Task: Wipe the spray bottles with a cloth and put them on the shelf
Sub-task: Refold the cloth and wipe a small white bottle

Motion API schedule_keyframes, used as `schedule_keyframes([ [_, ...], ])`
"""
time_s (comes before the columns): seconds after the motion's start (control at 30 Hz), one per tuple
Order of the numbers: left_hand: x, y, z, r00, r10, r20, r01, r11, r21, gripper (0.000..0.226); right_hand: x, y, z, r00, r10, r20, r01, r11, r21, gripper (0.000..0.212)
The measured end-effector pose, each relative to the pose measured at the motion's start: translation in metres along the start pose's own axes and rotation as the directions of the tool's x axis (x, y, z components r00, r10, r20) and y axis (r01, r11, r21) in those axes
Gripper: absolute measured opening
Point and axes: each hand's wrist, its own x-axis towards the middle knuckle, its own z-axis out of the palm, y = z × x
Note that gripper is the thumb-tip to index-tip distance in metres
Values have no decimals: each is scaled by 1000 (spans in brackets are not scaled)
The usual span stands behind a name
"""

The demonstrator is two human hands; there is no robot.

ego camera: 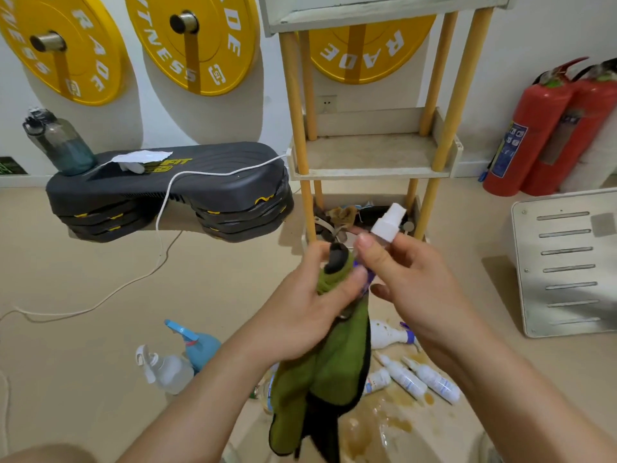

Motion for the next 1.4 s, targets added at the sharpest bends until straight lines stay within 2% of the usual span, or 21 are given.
schedule_keyframes([
  [0.07, 1, 0, -4, 978, -68, -200, 65, 998, -20, 47, 2, 0, -6, 997, -13, -75, 13, 1000, -1, 41],
  [0.13, 3, 4, -6, 916, -172, -362, 95, 971, -219, 43, 2, -3, -10, 993, -70, -91, 63, 995, -73, 32],
  [0.17, 5, 7, -6, 895, -249, -371, 110, 928, -356, 43, 2, -3, -8, 994, -83, -66, 78, 994, -70, 24],
  [0.2, 6, 10, -7, 888, -321, -329, 128, 860, -495, 47, -1, -4, -4, 996, -82, -25, 80, 995, -55, 20],
  [0.27, 7, 16, -8, 905, -386, -176, 140, 664, -734, 55, -7, 0, 6, 992, -100, 78, 107, 990, -90, 38],
  [0.37, 4, 24, -8, 948, -316, 24, 168, 439, -882, 67, -10, 13, 20, 978, -85, 188, 122, 974, -192, 66],
  [0.53, 0, 22, -16, 994, -72, 84, 103, 335, -936, 81, -6, 7, 14, 972, -78, 221, 159, 911, -379, 68],
  [0.6, 0, 21, -21, 994, -30, 106, 111, 311, -944, 76, -5, 6, 12, 970, -102, 220, 184, 900, -395, 69],
  [0.67, -1, 22, -21, 994, -28, 102, 105, 380, -919, 58, -4, 8, 11, 968, -140, 211, 205, 920, -333, 68],
  [0.73, -2, 25, -17, 1000, -28, 9, 24, 614, -789, 38, -3, 10, 9, 966, -141, 217, 189, 957, -218, 64],
  [0.8, -3, 26, -13, 989, 23, -148, -101, 833, -544, 34, -6, 11, 11, 961, -151, 230, 189, 971, -150, 56],
  [0.83, -4, 26, -10, 971, 67, -230, -161, 893, -421, 37, -9, 10, 13, 958, -190, 213, 229, 958, -175, 51],
  [0.87, -4, 25, -9, 946, 105, -306, -212, 915, -343, 40, -13, 10, 16, 949, -254, 187, 297, 920, -257, 49],
  [0.93, -3, 27, -6, 900, 80, -428, -246, 904, -349, 39, -19, 12, 22, 913, -370, 170, 405, 782, -474, 56],
  [1.0, -1, 29, -5, 853, 54, -519, -241, 923, -300, 20, -22, 12, 28, 902, -402, 160, 403, 649, -645, 68],
  [1.07, 0, 30, -5, 817, 28, -576, -227, 934, -276, 7, -24, 9, 29, 896, -413, 165, 408, 615, -675, 71],
  [1.13, 2, 28, -7, 792, -11, -610, -240, 914, -328, 18, -20, 3, 22, 919, -334, 210, 394, 737, -550, 63],
  [1.2, 2, 29, -8, 806, -41, -591, -256, 875, -410, 23, -16, -6, 15, 949, -140, 282, 198, 962, -188, 54],
  [1.23, 2, 30, -8, 838, -46, -543, -261, 841, -474, 22, -16, -10, 13, 938, -61, 340, 53, 998, 33, 49],
  [1.3, -1, 33, -8, 920, -53, -388, -224, 743, -631, 22, -18, -12, 12, 893, 42, 448, -219, 910, 351, 33],
  [1.4, -3, 32, -9, 980, 4, -201, -155, 652, -742, 24, -18, -13, 14, 876, 117, 468, -389, 747, 539, 26],
])
